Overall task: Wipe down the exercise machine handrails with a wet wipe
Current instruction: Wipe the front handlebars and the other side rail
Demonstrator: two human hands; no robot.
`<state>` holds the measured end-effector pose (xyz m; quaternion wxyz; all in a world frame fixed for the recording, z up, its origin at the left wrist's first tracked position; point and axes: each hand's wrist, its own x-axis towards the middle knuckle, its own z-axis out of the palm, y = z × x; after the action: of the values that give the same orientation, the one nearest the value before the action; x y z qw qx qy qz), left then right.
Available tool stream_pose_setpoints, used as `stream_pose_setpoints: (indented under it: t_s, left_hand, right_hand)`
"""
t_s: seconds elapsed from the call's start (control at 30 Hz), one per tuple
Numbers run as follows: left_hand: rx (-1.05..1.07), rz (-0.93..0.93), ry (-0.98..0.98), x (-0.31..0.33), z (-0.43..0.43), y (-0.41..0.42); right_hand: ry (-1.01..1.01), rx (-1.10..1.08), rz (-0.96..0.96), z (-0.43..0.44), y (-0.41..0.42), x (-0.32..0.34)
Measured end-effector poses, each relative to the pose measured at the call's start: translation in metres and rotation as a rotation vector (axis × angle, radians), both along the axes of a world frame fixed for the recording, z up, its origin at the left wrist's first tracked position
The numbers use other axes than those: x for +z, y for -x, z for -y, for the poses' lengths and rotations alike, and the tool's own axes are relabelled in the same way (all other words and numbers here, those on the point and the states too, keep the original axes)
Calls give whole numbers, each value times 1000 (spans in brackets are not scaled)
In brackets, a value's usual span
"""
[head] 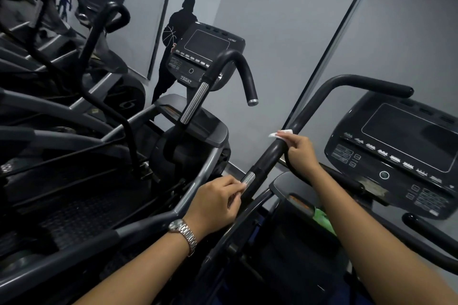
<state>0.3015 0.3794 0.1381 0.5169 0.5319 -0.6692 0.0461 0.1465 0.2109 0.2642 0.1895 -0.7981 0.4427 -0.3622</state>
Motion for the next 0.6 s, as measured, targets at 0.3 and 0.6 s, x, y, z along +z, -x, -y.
stream_pose_setpoints:
  t_s: [0.3,0.6]
  left_hand:
    - [28,-38,-120,-5,-21,-1]
    - [107,-13,-174,-16,-42,-1]
  right_hand:
    - [288,299,-420,-74,12,-51]
    - [433,216,-655,-116,-8,-68]
